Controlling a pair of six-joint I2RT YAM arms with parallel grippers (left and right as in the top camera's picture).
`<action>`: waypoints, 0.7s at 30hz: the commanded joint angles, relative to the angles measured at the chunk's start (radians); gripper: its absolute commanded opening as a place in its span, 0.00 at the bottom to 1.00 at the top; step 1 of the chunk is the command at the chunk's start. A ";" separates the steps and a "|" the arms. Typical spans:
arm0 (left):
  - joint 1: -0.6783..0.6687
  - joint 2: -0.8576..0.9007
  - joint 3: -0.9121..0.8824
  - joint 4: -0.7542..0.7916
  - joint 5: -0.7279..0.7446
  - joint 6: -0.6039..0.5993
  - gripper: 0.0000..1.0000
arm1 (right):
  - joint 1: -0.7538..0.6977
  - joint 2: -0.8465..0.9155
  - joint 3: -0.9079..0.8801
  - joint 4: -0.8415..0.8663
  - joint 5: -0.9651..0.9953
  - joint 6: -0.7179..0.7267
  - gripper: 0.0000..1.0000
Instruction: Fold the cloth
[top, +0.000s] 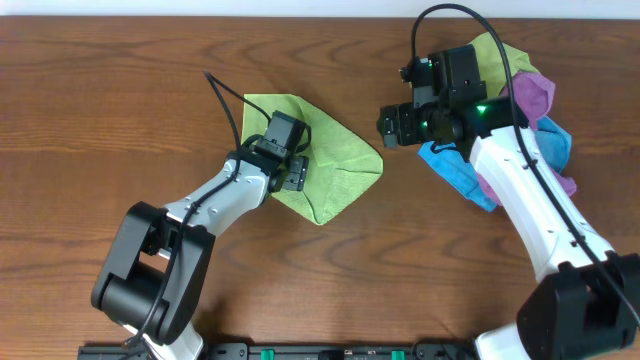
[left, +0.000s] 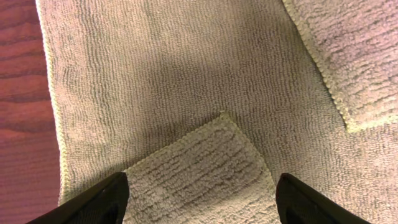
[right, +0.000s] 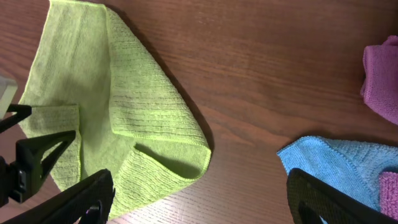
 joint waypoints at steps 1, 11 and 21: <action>0.020 0.019 0.018 -0.001 -0.018 -0.004 0.77 | 0.006 0.007 -0.002 -0.002 -0.007 -0.013 0.89; 0.037 0.048 0.018 -0.003 -0.010 -0.004 0.75 | 0.006 0.007 -0.002 -0.002 -0.007 -0.013 0.89; 0.037 0.050 0.018 -0.035 -0.010 -0.005 0.45 | 0.006 0.007 -0.002 -0.002 -0.007 -0.013 0.89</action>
